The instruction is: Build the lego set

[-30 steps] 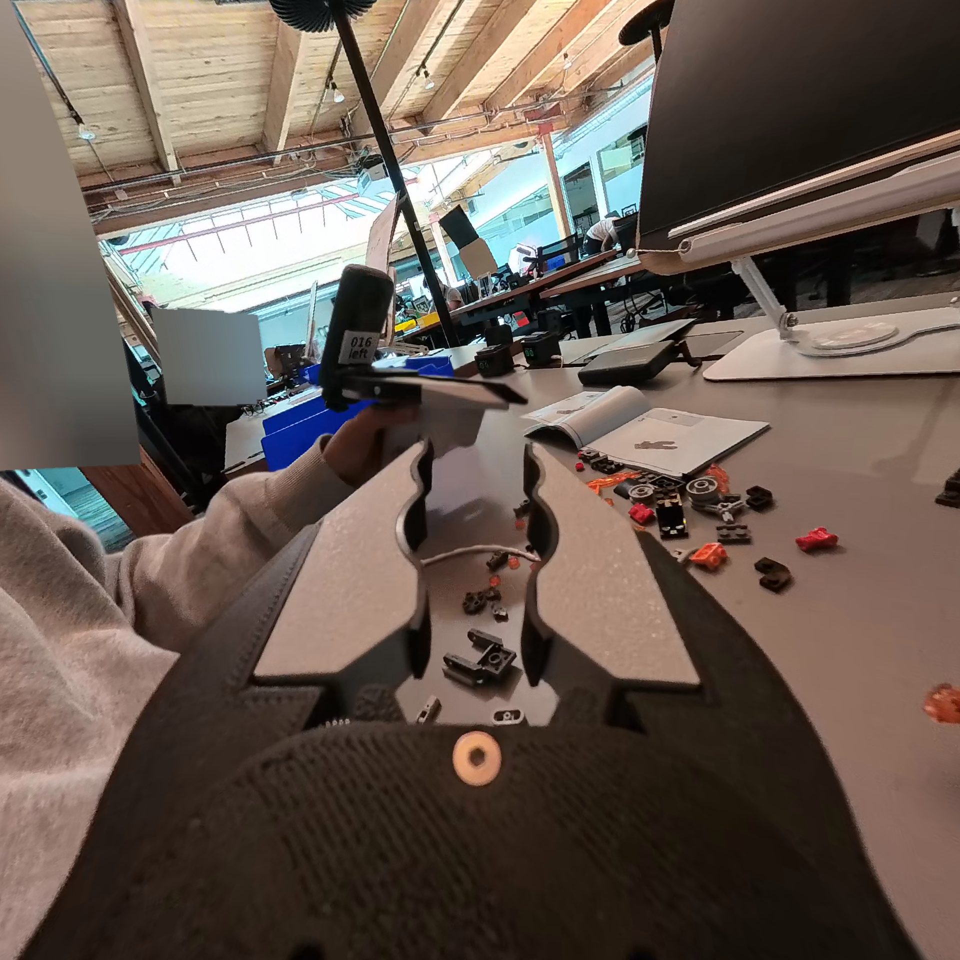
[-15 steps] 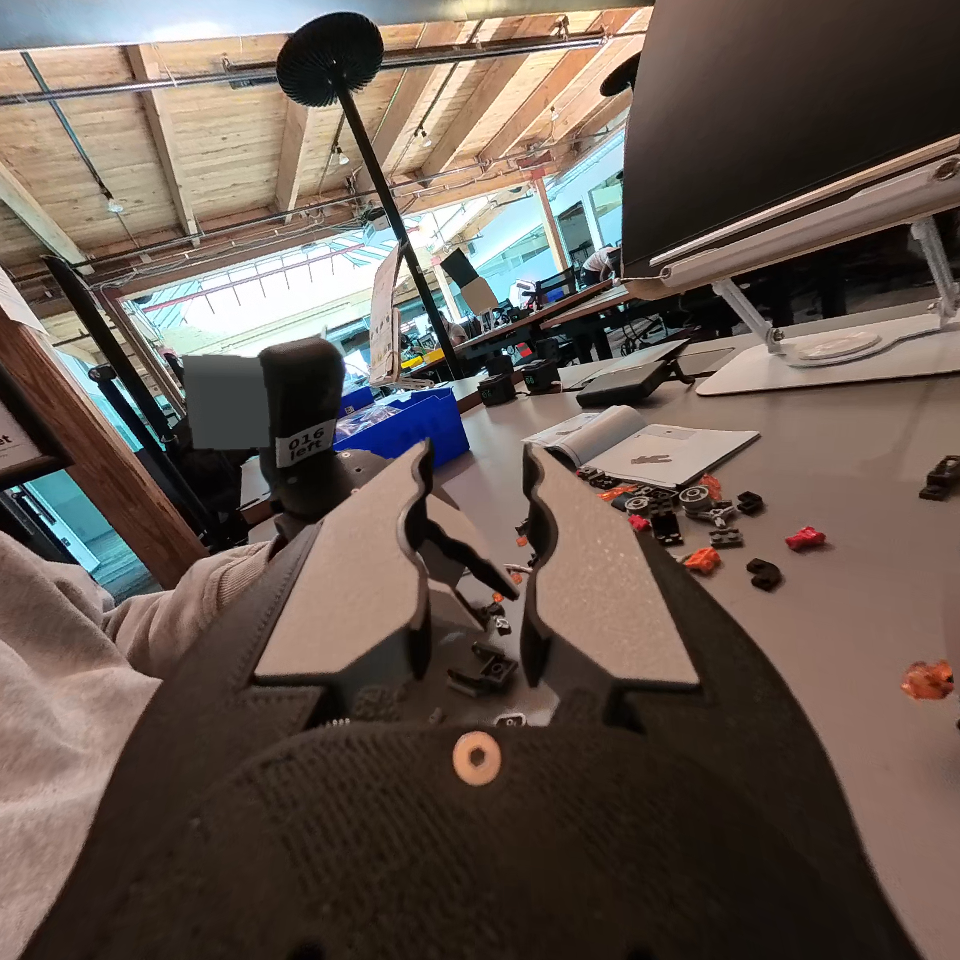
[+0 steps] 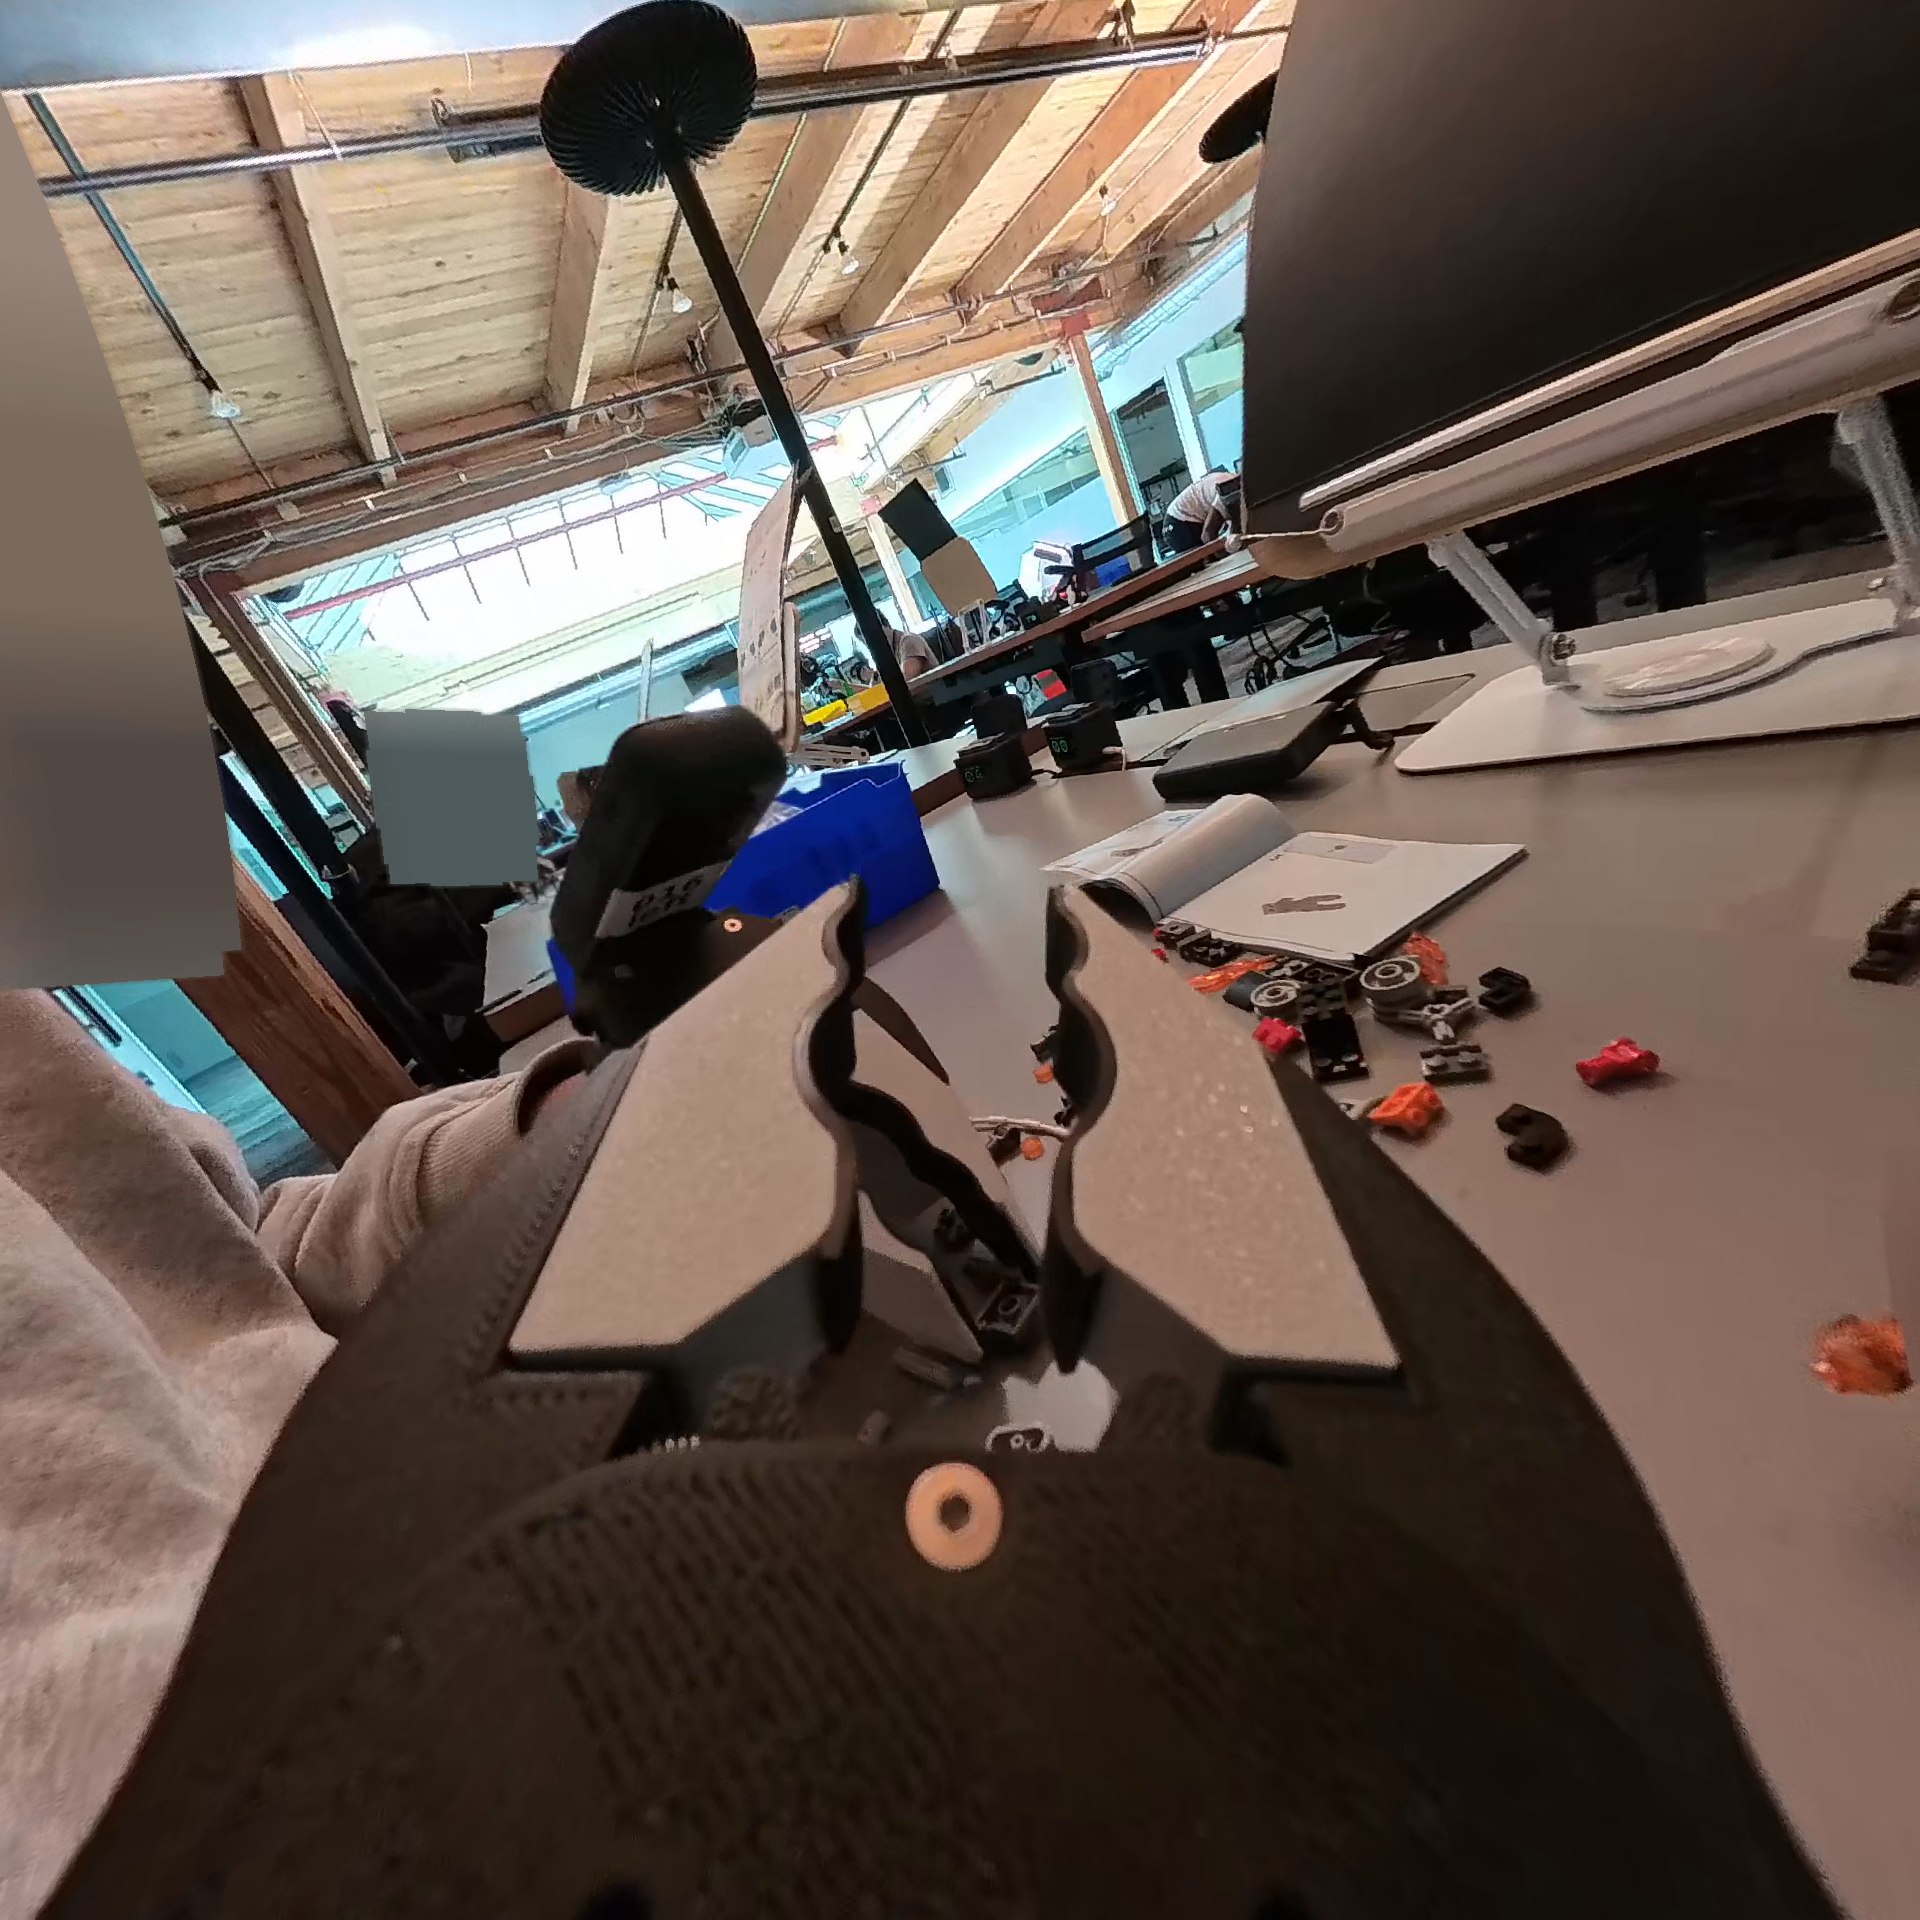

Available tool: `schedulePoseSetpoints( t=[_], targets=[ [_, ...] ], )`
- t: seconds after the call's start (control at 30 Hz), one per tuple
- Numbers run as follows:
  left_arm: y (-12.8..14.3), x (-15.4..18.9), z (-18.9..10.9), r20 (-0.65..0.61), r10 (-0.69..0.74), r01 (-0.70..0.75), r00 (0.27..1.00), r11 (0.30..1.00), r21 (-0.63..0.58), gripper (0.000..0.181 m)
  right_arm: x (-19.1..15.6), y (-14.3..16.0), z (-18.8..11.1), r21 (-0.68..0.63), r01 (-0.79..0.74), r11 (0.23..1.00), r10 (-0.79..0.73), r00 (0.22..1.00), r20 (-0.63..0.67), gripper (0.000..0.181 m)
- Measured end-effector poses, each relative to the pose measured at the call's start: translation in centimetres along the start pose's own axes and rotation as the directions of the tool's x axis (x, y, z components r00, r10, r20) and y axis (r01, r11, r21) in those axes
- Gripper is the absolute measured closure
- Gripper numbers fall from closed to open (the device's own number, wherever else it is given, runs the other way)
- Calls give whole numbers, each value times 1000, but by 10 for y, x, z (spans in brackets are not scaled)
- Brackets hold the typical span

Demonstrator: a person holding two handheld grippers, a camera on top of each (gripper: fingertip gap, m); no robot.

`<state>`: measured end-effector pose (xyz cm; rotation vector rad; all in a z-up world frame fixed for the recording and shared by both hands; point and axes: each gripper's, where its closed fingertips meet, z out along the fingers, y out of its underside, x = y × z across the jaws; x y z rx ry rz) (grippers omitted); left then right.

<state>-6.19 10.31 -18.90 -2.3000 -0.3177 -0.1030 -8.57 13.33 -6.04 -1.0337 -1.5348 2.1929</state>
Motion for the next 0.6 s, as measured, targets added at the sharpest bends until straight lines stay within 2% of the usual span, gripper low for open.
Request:
schedulePoseSetpoints(
  t=[0.17, 0.27, 0.47, 0.6],
  targets=[
    [-5, 2, -5, -96, -75, 79, 993, 996, 45, 155, 1, 2, 2, -14, 1, 1000, -1, 1000, -2, 148],
    [-21, -3, -18, -168, -141, 169, 976, 971, 169, 155, 2, 1, 2, -4, -15, 1000, 15, 1000, 3, 147],
    [-61, -3, -56, -393, -207, 373, 896, 831, 412, 156, -5, 1, 3, -2, -19, 1000, 19, 999, 44, 145],
    [-74, 4, -74, -608, -239, 552, 757, 733, 398, 157, -14, 6, 8, -31, 10, 999, -7, 997, 78, 142]
  ],
)
